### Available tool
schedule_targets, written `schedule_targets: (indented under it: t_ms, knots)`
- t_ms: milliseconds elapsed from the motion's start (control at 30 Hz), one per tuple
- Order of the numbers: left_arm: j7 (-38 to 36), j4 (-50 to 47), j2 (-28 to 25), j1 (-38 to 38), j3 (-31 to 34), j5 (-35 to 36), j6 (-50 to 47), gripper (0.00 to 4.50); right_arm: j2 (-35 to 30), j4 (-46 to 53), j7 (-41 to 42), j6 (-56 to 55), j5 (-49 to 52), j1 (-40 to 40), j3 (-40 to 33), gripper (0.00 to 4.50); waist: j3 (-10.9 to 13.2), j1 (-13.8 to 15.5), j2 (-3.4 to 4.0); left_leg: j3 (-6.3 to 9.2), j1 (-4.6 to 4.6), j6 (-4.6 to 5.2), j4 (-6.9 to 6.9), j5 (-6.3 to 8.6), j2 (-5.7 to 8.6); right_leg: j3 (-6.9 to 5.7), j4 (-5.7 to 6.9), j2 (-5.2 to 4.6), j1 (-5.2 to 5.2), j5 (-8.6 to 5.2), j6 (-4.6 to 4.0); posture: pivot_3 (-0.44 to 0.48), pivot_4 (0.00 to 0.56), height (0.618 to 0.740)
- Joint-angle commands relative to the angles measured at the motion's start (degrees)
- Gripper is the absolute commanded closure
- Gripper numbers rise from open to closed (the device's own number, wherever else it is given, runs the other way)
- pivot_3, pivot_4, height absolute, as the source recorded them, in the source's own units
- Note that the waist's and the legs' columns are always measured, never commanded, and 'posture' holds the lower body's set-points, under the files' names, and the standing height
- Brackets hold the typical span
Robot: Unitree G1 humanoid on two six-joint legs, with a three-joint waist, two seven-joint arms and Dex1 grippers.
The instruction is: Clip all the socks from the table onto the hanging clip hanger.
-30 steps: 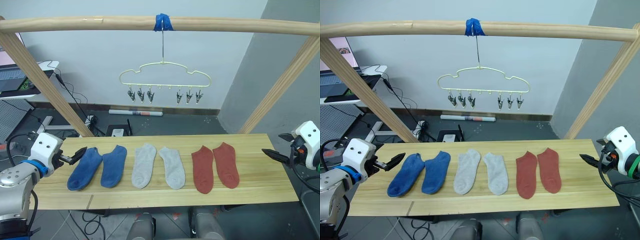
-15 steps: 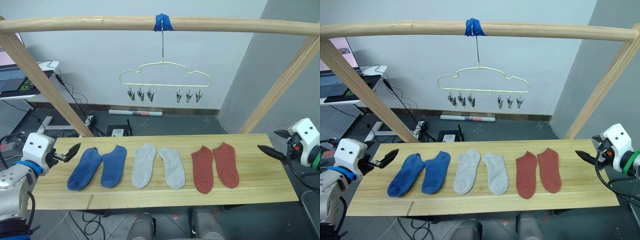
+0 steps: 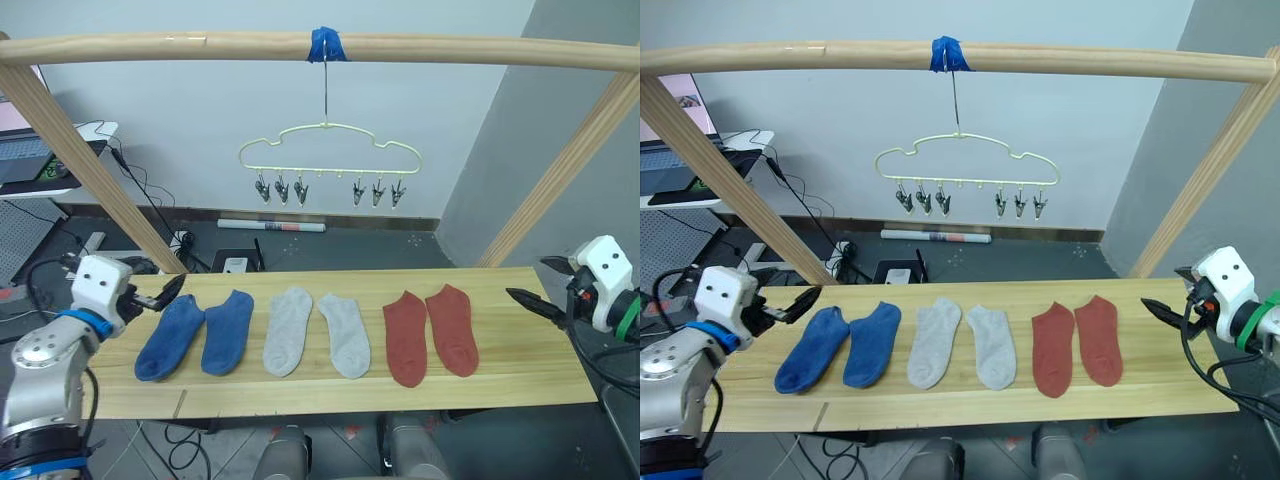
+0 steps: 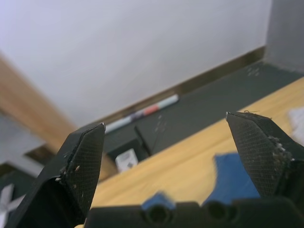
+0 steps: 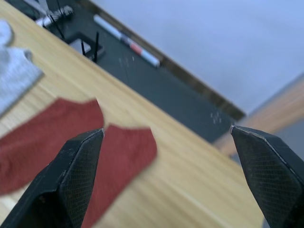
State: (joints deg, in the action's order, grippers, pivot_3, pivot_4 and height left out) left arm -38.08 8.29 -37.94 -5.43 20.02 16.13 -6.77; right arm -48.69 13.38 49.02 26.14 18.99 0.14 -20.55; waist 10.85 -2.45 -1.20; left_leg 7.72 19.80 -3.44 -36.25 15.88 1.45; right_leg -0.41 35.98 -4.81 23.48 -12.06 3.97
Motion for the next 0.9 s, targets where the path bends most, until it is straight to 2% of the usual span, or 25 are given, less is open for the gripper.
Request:
schedule_targets:
  t_ms: [33,167,333,567,667,833,900]
  knots:
    - [2.05,-5.71,1.4,-2.7,-1.56,0.64,-1.6,0.0,1.63,9.24,-1.76,0.54,4.48,-1.57,-1.67,0.03,0.1,-0.38,-0.01,0.01,0.0,0.0,0.0,0.0,0.0,0.0,0.0,0.0,0.0,0.0,0.0,-0.162,0.209,0.74]
    - [3.48,-8.55,4.07,-7.27,-3.14,2.4,-4.06,0.0,3.23,18.76,-4.09,7.32,11.76,-4.37,-0.74,0.03,0.97,-1.01,-0.04,0.03,0.02,0.0,-0.12,0.0,0.0,0.0,0.03,0.02,-0.03,0.03,0.03,-0.19,0.231,0.74]
    - [8.75,-8.98,9.15,-14.23,-3.27,3.53,-5.77,0.0,4.86,27.85,-8.71,13.69,18.6,-9.11,3.0,0.03,1.89,-1.74,-0.19,0.06,0.08,0.0,-0.24,0.0,0.0,0.0,0.03,0.04,-0.03,0.07,0.03,-0.23,0.253,0.74]
    - [12.4,-8.91,14.49,-18.53,-2.68,6.72,-7.89,0.0,4.93,31.57,-11.55,16.19,21.13,-8.24,5.56,0.03,3.21,-2.54,-0.26,0.05,0.34,0.23,-0.6,0.14,0.02,0.0,-0.01,0.05,0.03,0.06,0.02,-0.244,0.272,0.74]
    - [12.96,-7.38,15.34,-19.33,-2.55,6.87,-6.82,0.51,4.67,31.3,-11.5,15.9,21.01,-7.81,6.41,0.0,3.63,-2.59,-0.3,0.05,0.46,0.25,-0.67,0.14,0.04,0.01,-0.01,0.05,0.11,0.07,0.03,-0.246,0.279,0.74]
    - [15.25,-3.26,16.16,-21.91,-3.16,4.82,-3.79,1.92,4.58,31.33,-12.06,16.34,21.75,-8.71,7.24,0.0,4.29,-2.69,-0.39,0.06,0.46,0.25,-0.7,0.14,0.03,0.0,0.02,0.06,0.12,0.08,0.04,-0.259,0.29,0.74]
    - [15.67,-1.7,16.25,-22.72,-3.47,4.21,-2.86,1.92,4.56,31.42,-12.32,16.64,22.15,-9.22,7.36,0.0,4.37,-2.73,-0.4,0.05,0.53,0.25,-0.7,0.14,0.02,0.0,0.01,0.06,0.18,0.08,0.04,-0.263,0.293,0.74]
